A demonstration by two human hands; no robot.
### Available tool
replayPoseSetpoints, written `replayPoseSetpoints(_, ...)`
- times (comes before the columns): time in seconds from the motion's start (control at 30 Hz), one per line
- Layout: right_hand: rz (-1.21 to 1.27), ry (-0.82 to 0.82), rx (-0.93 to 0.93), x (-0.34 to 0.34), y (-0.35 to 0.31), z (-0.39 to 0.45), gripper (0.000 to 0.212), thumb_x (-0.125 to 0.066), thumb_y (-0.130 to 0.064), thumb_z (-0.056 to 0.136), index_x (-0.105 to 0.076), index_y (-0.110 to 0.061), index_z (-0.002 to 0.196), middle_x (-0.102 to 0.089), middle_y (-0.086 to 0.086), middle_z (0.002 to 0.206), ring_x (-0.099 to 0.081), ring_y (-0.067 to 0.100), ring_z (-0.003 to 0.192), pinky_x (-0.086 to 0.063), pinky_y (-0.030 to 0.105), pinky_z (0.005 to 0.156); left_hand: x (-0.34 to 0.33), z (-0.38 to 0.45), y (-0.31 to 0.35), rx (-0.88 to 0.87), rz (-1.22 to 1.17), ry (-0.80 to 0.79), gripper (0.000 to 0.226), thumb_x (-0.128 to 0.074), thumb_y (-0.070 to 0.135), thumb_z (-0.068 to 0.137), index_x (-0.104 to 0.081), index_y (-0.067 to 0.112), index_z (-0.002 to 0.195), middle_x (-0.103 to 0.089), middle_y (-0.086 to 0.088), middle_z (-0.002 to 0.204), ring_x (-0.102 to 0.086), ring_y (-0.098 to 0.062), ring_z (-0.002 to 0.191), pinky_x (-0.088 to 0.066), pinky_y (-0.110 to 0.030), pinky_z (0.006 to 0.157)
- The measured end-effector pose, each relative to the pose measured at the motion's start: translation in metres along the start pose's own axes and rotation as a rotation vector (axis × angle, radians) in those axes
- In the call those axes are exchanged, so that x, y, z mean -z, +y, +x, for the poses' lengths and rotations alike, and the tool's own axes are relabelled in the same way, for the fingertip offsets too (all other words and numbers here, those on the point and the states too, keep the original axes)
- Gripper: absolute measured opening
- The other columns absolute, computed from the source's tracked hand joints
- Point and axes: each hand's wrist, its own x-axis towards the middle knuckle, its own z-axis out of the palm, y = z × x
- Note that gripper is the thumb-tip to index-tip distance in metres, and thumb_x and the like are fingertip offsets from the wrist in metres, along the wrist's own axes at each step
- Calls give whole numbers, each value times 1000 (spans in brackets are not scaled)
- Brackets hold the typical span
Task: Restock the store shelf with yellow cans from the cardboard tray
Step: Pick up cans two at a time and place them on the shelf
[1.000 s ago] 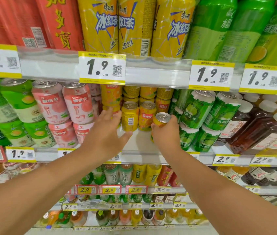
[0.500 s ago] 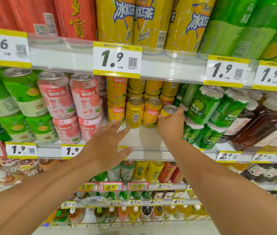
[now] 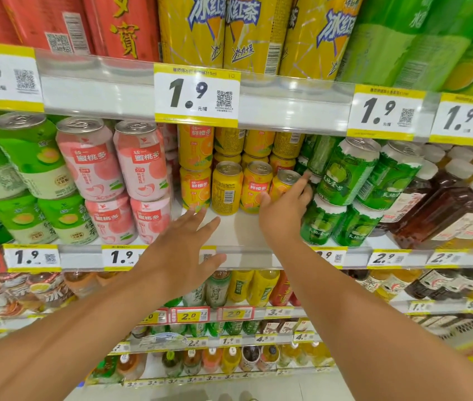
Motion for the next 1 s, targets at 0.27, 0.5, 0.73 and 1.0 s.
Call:
replayPoseSetpoints(0.27, 135, -59, 27, 10, 9, -55, 69, -60, -12, 89, -28, -11, 150, -28, 16, 145, -39, 30, 129, -38, 38, 107, 2, -2, 1, -63, 103, -1, 77, -37, 68, 93, -9, 38, 158, 1, 7, 167, 10, -14, 153, -3, -40, 125)
replayPoseSetpoints(0.5, -72, -147, 51, 17, 29, -26, 31, -54, -7, 90, -62, 0, 118, -55, 18, 120, -56, 34, 109, -46, 39, 95, -2, 0, 0, -79, 122, 23, 82, -20, 74, 82, -13, 40, 157, -3, 7, 166, 7, -14, 154, -3, -41, 125)
replayPoseSetpoints(0.73, -155, -219, 133, 11, 39, -12, 32, -57, -11, 88, -55, -1, 119, -47, 14, 122, -53, 33, 109, -45, 44, 96, -8, 2, -4, -57, 122, 7, 80, -22, 76, 86, -9, 41, 157, 3, 8, 167, 11, -12, 153, 4, -35, 123)
replayPoseSetpoints(1.0, -423, -228, 283, 3, 39, -1, 39, -55, -19, 89, -51, -4, 125, -43, 17, 133, -51, 34, 114, -46, 43, 97, -14, 1, -4, -44, 179, -8, 73, -32, 67, 94, -5, 41, 157, 8, 10, 166, 14, -10, 152, 3, -35, 125)
